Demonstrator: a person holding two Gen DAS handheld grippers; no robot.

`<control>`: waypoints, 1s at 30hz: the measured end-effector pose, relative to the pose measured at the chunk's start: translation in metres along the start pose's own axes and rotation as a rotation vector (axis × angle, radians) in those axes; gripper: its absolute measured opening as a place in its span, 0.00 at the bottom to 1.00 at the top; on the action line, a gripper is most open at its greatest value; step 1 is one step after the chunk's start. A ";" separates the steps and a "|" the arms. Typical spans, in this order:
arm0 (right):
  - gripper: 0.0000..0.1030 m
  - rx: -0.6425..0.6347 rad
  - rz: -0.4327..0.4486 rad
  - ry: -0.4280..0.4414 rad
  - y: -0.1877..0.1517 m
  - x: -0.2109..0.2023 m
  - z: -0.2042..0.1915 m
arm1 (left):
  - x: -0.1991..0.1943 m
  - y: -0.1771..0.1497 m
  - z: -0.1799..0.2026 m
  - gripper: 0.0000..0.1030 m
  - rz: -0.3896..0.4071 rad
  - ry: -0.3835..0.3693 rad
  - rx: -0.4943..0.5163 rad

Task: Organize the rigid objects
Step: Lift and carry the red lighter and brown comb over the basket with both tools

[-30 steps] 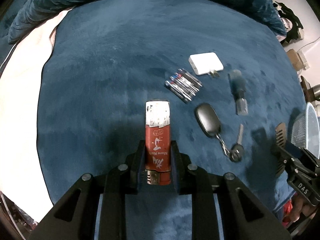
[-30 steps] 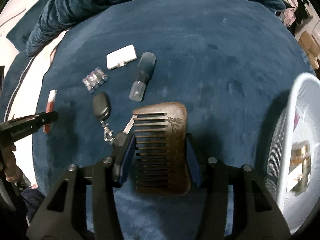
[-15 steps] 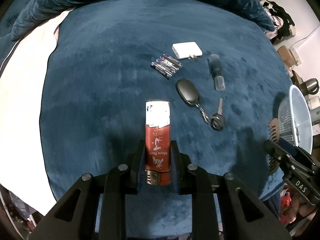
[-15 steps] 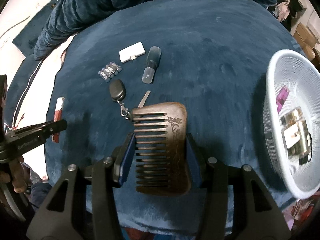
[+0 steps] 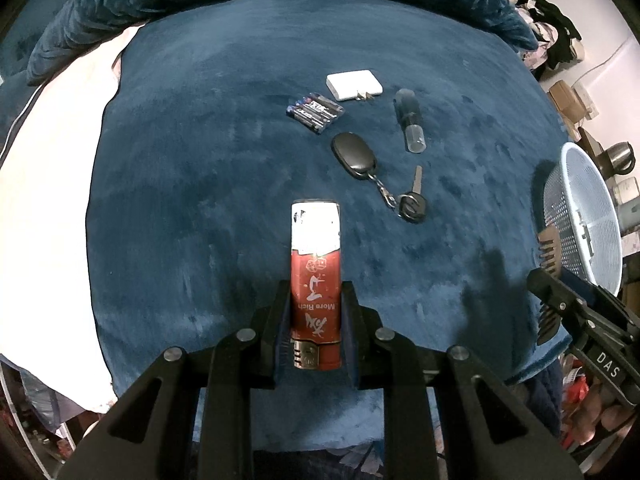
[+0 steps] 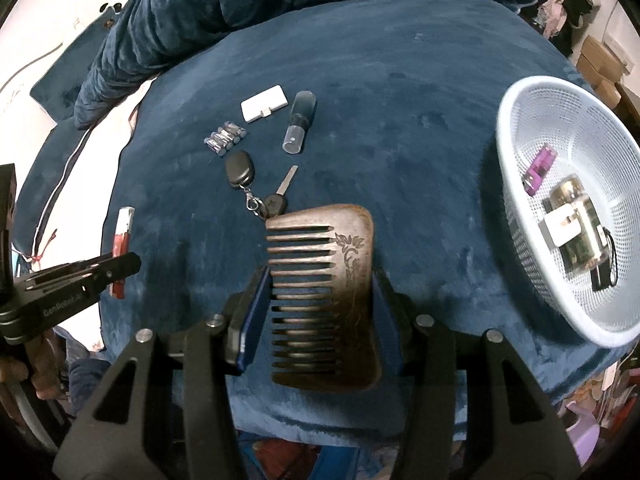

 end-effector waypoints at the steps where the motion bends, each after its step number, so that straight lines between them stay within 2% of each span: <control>1: 0.49 0.002 0.001 0.001 -0.001 -0.001 0.001 | -0.001 -0.001 0.001 0.22 0.001 0.002 0.002; 30: 0.49 0.095 0.032 -0.005 -0.005 -0.019 0.053 | 0.007 -0.002 0.056 0.22 -0.018 0.005 0.097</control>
Point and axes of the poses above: each gripper's, at about its wrist camera, not at the fingertips, and x roughly the way its jaws point, z to its right, y to its top, the point moved 10 cm from there along x, roughly the way its jaws point, and after that the axes turned 15 degrees about -y, right-handed, at the moved point
